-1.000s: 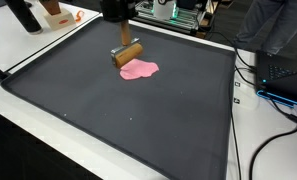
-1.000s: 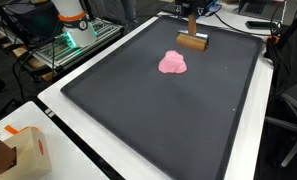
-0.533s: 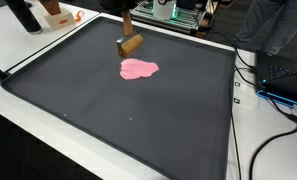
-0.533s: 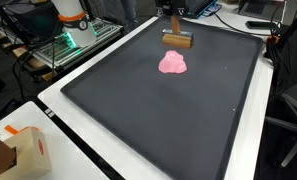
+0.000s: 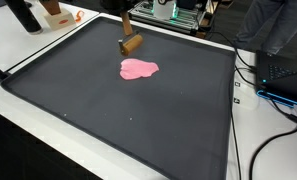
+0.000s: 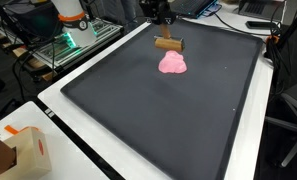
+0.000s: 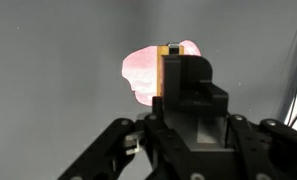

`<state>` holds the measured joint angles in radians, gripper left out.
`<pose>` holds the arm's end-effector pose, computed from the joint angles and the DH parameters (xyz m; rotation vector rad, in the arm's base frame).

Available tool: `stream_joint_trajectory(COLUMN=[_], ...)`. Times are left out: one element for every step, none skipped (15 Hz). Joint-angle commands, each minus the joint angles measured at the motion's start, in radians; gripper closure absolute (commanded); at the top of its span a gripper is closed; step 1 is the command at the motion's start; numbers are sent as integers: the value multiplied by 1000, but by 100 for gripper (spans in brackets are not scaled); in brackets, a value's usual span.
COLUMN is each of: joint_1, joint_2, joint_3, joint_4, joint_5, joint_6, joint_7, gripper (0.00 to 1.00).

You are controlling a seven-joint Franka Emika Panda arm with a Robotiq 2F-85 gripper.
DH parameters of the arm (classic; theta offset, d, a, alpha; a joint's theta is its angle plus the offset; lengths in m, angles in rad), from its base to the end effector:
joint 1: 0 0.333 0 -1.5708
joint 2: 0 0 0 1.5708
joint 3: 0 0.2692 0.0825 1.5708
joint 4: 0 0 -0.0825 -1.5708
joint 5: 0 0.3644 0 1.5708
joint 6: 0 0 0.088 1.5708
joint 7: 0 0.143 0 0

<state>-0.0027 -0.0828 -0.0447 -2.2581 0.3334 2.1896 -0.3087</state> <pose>0.4992 -0.0022 0.3301 -2.8691 -0.0986 -0.0901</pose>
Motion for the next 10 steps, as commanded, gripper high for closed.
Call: stream_joint_trajectory(joint_1=[-9, -10, -12, -14, -17, -20, -24, -27, -31, -35], joint_2=[-29, -27, -25, -22, -20, -17, -15, -12, -7, -5], joint_3=[-22, -27, -31, -35, -37, -41, -44, -49, -53, -56], joint_4=[-54, -59, -64, -67, -69, -72, -75, -78, -80, -82], joint_5=[86, 100, 114, 124, 127, 136, 139, 147, 151, 155], joint_6=[41, 48, 52, 55, 53, 55, 57, 58, 59, 61], joint_7=[-90, -104, -117, -129, -133, -139, -139, -146, -144, -143], gripper=[77, 77, 77, 77, 77, 77, 77, 77, 77, 77])
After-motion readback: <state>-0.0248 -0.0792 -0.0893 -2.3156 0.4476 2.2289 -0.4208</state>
